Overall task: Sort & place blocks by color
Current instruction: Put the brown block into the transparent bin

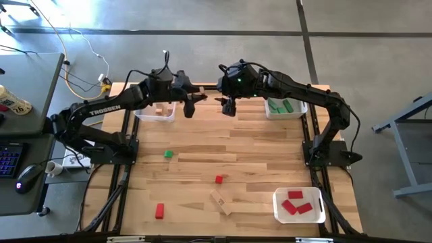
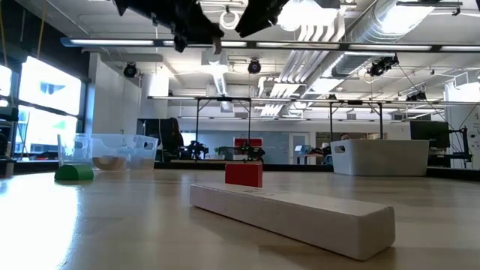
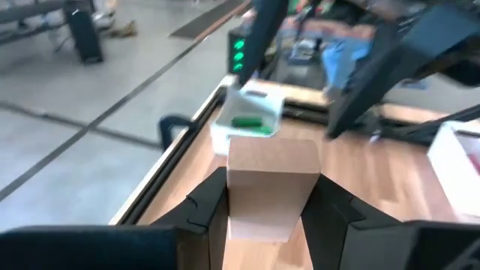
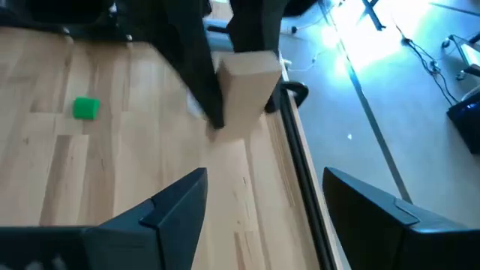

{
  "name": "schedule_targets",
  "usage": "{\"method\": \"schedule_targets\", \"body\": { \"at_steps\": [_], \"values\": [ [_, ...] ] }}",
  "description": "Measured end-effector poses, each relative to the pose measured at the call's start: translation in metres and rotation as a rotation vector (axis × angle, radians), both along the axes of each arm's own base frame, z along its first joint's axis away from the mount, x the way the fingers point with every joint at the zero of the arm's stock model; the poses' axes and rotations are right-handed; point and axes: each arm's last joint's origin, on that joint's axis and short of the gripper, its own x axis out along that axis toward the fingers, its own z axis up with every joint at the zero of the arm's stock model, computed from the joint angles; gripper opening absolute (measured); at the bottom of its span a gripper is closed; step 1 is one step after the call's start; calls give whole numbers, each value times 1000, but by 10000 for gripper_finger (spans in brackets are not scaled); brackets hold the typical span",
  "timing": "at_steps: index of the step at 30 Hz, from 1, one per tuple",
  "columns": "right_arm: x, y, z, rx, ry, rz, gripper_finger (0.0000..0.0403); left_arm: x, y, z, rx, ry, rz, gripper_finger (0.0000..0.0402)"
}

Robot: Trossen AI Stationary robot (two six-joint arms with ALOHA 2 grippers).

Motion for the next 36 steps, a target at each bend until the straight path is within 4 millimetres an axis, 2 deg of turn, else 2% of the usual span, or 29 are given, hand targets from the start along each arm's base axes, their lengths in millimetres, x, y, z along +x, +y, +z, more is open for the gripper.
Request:
{"method": "schedule_targets", "body": {
  "at_steps": [5,18,25,36],
  "values": [
    [-4,-7,-2,3,27,-30,251,-11,9,-11,-44,124,120,105],
    [-21,-42,-8,29,103,-133,252,-46,18,-40,-169,498,437,105],
    [-30,-58,-10,46,123,-171,252,-62,27,-48,-203,564,581,107],
    [-40,-78,-10,52,125,-231,252,-91,38,-82,-383,574,783,106]
  ]
}}
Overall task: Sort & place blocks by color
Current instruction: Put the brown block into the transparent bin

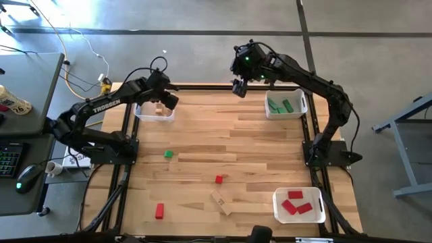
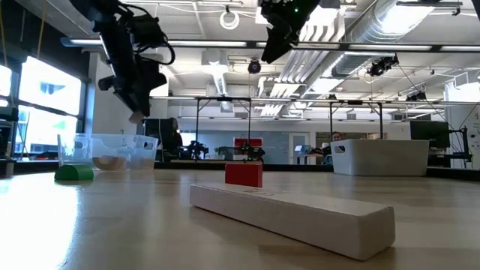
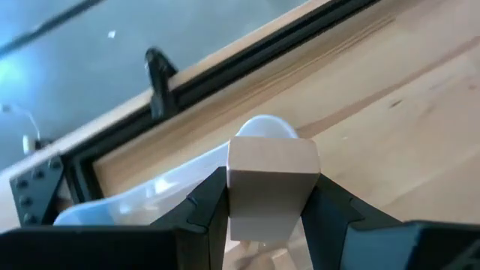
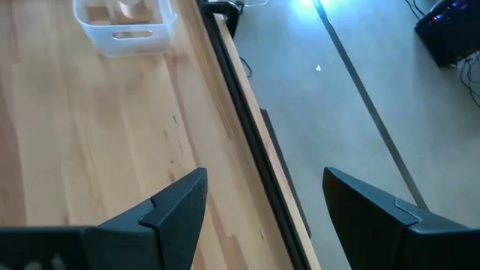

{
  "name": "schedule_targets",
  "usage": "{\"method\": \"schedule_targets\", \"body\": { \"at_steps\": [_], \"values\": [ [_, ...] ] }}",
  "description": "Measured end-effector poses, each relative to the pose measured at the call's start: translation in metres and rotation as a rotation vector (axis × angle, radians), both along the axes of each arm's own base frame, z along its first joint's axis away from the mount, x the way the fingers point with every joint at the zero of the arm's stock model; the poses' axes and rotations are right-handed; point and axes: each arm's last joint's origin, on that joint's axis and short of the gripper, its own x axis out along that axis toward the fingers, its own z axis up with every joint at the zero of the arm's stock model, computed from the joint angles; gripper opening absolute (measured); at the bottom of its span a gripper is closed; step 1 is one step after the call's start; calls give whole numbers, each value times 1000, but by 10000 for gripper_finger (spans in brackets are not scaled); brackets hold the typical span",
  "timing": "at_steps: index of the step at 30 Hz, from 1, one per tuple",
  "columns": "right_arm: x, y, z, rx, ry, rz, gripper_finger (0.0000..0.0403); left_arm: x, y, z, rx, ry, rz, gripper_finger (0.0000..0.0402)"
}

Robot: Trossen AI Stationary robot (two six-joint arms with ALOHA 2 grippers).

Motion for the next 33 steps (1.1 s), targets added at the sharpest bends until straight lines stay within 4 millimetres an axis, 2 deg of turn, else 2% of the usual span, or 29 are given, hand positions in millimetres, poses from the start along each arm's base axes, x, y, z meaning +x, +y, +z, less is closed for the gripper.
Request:
{"method": "schedule_targets", "body": {
  "at_steps": [11,21,33],
  "values": [
    [-7,-12,0,0,0,-36,252,-12,-4,-24,-77,24,100,108],
    [-4,-11,-2,70,-38,-29,252,-21,-7,-40,-111,45,157,112],
    [4,-14,-23,173,11,-34,252,-20,-6,-41,-109,-5,200,130]
  ]
}}
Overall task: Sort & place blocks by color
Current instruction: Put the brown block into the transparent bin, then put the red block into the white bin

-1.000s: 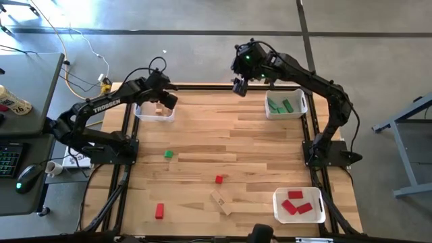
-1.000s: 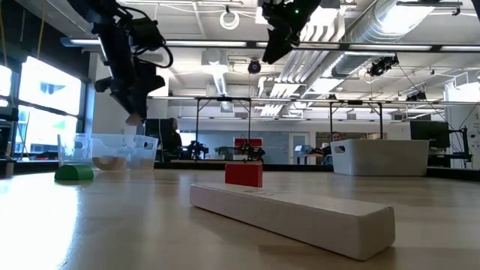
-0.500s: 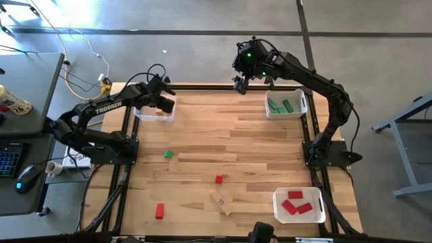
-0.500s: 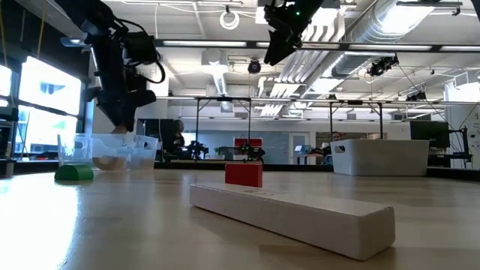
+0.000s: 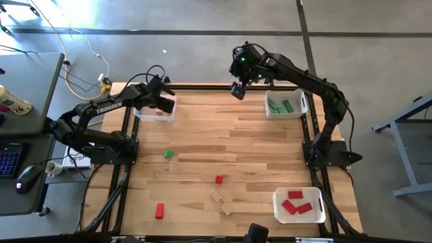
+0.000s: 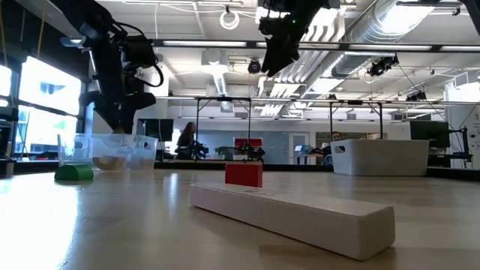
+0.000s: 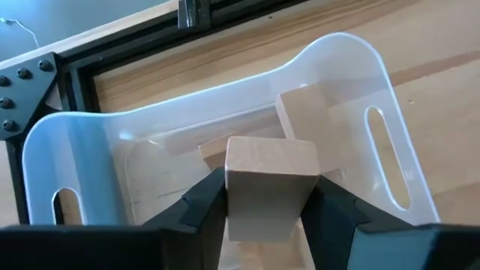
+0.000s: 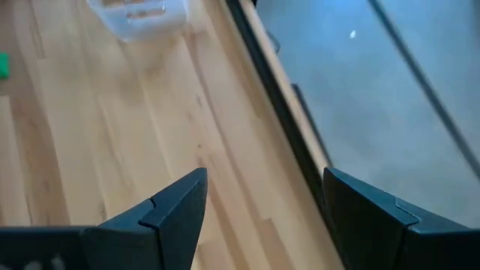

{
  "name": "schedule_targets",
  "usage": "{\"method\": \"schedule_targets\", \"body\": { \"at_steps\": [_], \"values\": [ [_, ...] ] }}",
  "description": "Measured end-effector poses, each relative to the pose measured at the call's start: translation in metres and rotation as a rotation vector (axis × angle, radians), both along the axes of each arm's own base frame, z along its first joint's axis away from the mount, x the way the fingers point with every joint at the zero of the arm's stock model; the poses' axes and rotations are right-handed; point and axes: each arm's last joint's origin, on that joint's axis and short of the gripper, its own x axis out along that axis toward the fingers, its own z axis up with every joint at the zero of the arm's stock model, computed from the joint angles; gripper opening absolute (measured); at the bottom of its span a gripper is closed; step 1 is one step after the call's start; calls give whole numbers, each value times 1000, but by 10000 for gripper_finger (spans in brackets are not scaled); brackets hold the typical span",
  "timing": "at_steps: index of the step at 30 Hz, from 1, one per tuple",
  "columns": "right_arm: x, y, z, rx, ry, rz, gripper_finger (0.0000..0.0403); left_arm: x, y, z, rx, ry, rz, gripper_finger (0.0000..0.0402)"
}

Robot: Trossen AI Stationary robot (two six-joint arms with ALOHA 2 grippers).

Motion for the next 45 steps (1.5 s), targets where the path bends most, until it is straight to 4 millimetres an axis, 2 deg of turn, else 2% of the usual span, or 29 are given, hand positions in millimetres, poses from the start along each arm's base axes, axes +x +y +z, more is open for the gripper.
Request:
{"method": "schedule_targets", "body": {
  "at_steps": [5,15,20,29,38,45],
  "values": [
    [0,1,-8,62,38,2,252,1,-1,0,-25,-39,-5,155],
    [5,11,-9,84,40,11,252,2,-1,-1,-56,-80,-24,223],
    [10,22,-9,86,45,45,252,5,-1,3,-80,-129,-52,230],
    [20,45,-9,158,26,8,252,19,0,25,-13,-133,-178,229],
    [31,79,-10,265,4,-46,252,40,-14,45,-3,-122,-415,228],
    [42,123,-10,319,1,-3,252,54,-39,44,-66,-86,-562,227]
  ]
}}
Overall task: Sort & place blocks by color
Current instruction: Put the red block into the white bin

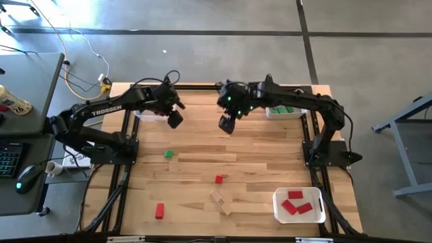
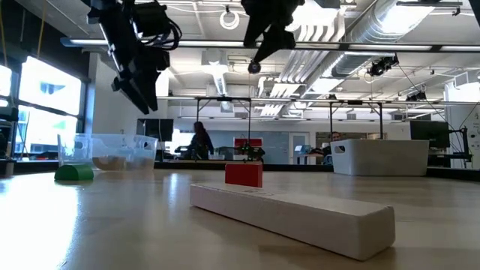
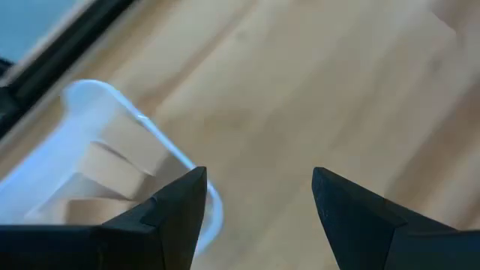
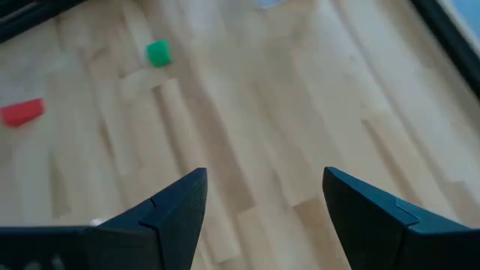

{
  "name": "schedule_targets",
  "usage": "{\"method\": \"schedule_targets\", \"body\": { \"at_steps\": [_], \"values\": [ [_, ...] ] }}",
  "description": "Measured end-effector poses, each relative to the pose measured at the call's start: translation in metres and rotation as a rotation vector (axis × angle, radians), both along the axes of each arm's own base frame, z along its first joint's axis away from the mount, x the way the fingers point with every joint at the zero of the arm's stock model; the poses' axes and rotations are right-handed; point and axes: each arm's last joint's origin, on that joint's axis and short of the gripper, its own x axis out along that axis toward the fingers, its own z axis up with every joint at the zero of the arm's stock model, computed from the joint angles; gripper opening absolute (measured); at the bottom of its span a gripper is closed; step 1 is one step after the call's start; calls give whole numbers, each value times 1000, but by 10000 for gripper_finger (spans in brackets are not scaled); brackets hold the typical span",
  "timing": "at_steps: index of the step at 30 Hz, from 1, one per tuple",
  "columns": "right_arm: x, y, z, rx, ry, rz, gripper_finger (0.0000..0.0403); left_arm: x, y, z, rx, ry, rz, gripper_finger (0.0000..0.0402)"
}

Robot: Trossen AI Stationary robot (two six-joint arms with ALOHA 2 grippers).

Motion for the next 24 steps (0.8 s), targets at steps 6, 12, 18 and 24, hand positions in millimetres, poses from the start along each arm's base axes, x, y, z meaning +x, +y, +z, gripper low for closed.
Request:
{"method": "schedule_targets", "body": {
  "at_steps": [6,12,18,24],
  "values": [
    [5,44,0,11,-1,101,252,8,-24,7,-1,-24,-108,227],
    [4,81,-1,16,22,150,252,4,-45,19,22,-53,-177,227],
    [10,114,-15,1,68,203,252,-6,-63,31,14,-110,-174,227],
    [24,144,-41,-19,118,276,252,-15,-75,39,16,-142,-196,227]
  ]
}}
